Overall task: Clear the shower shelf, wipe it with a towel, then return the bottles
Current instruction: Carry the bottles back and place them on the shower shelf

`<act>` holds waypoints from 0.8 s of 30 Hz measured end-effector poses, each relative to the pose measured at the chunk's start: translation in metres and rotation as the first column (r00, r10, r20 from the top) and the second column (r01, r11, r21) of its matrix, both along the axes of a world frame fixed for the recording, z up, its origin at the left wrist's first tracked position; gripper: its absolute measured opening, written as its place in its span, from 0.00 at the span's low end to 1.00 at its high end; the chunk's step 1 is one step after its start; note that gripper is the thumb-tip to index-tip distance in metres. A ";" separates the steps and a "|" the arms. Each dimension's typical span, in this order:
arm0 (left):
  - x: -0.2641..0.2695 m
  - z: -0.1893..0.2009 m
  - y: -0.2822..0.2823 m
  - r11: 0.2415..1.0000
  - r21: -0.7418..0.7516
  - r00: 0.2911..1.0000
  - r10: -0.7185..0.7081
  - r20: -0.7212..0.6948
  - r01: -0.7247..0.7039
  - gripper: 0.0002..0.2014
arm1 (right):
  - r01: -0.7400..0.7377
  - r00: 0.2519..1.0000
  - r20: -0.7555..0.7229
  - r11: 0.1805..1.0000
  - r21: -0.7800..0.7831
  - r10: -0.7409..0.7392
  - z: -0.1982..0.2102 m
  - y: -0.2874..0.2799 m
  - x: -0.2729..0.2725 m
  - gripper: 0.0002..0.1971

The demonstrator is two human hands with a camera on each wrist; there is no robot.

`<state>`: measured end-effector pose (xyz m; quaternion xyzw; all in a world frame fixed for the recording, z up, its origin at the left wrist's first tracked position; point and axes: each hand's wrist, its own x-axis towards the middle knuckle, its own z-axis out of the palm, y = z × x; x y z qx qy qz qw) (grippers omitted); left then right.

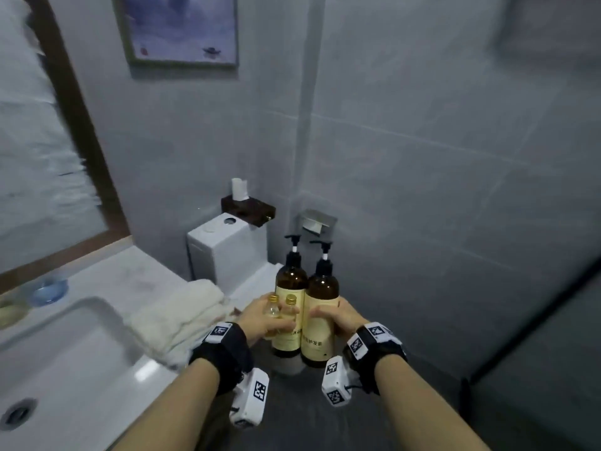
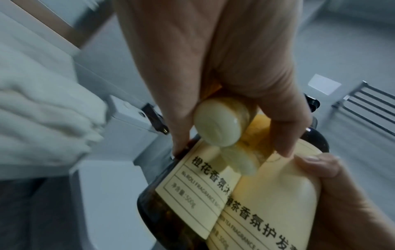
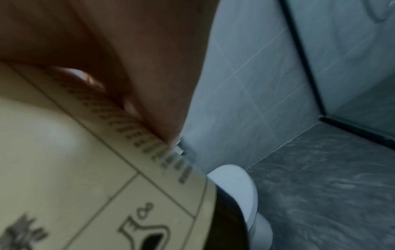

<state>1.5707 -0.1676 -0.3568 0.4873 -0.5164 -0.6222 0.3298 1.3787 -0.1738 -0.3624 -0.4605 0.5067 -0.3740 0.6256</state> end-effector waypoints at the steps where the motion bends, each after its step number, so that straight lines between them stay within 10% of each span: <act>1: -0.023 0.001 -0.005 0.999 -0.005 0.999 -0.043 -0.001 0.043 0.23 | 0.051 0.999 -0.017 0.999 0.006 -0.051 0.001 0.004 -0.023 0.13; 13: -0.276 0.013 -0.008 0.887 -0.066 0.889 -0.458 -0.005 0.457 0.22 | 0.538 0.843 -0.013 0.843 0.012 -0.538 0.009 0.083 -0.256 0.27; 24: -0.406 0.055 -0.007 0.675 -0.159 0.687 -0.725 0.039 0.721 0.15 | 0.789 0.614 0.070 0.612 -0.055 -0.786 0.043 0.132 -0.352 0.28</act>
